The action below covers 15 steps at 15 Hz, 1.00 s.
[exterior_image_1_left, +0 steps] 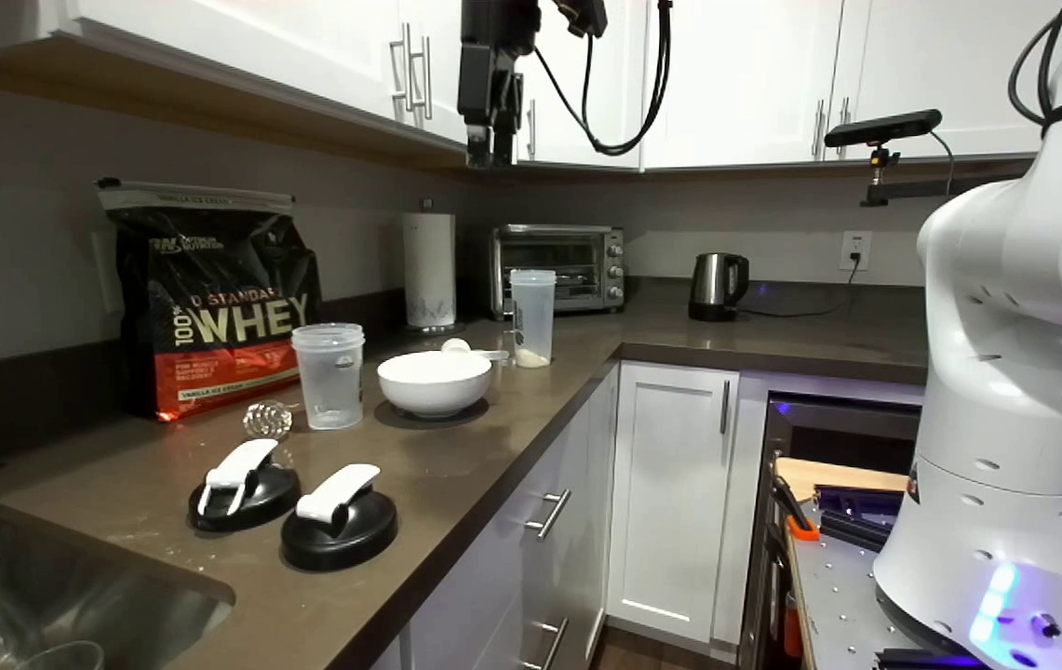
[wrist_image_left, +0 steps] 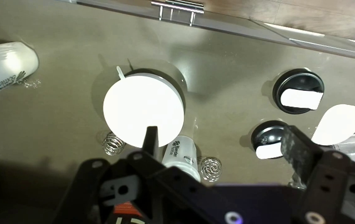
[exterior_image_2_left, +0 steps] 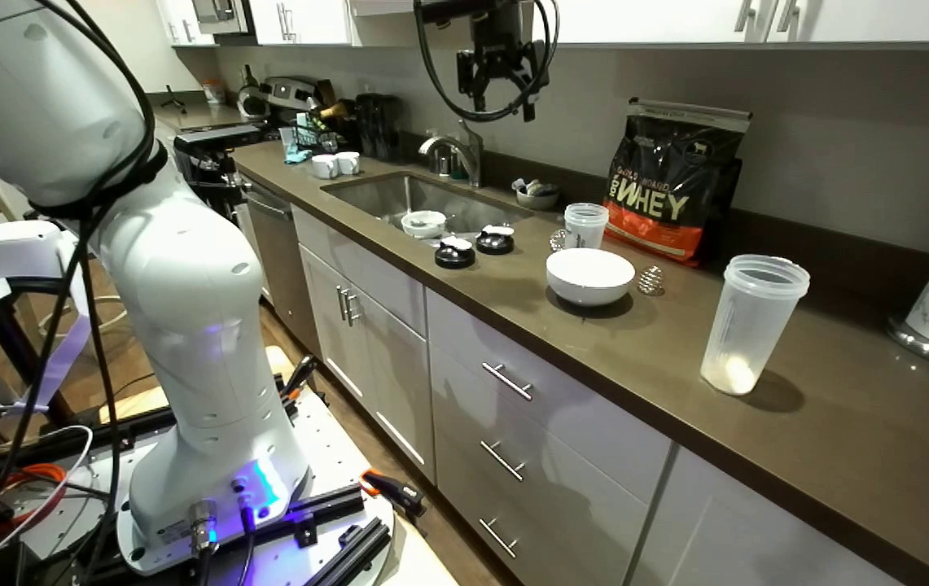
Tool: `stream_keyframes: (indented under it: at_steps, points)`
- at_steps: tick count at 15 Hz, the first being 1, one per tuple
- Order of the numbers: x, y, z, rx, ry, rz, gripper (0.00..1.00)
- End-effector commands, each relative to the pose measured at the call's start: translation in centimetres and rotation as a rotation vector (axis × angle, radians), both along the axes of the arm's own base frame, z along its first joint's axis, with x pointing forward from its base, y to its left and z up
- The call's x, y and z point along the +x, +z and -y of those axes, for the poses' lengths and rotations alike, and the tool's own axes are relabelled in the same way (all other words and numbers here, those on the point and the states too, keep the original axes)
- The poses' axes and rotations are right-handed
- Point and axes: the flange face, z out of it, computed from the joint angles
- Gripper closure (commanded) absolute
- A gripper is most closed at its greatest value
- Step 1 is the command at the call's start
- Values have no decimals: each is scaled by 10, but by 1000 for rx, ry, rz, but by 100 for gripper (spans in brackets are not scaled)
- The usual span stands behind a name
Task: Put the metal thing in the bigger cup
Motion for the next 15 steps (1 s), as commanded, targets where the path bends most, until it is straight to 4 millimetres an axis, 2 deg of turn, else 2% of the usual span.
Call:
stream_keyframes:
  at_steps: [1, 3, 7, 11, 15]
  points:
    - [0, 1, 0, 0, 0, 0, 0]
    - [0, 1, 0, 0, 0, 0, 0]
    - [20, 5, 0, -4, -46, 1, 0]
    - [48, 15, -1, 1, -87, 16, 0]
    - [82, 12, 6, 1, -150, 27, 0]
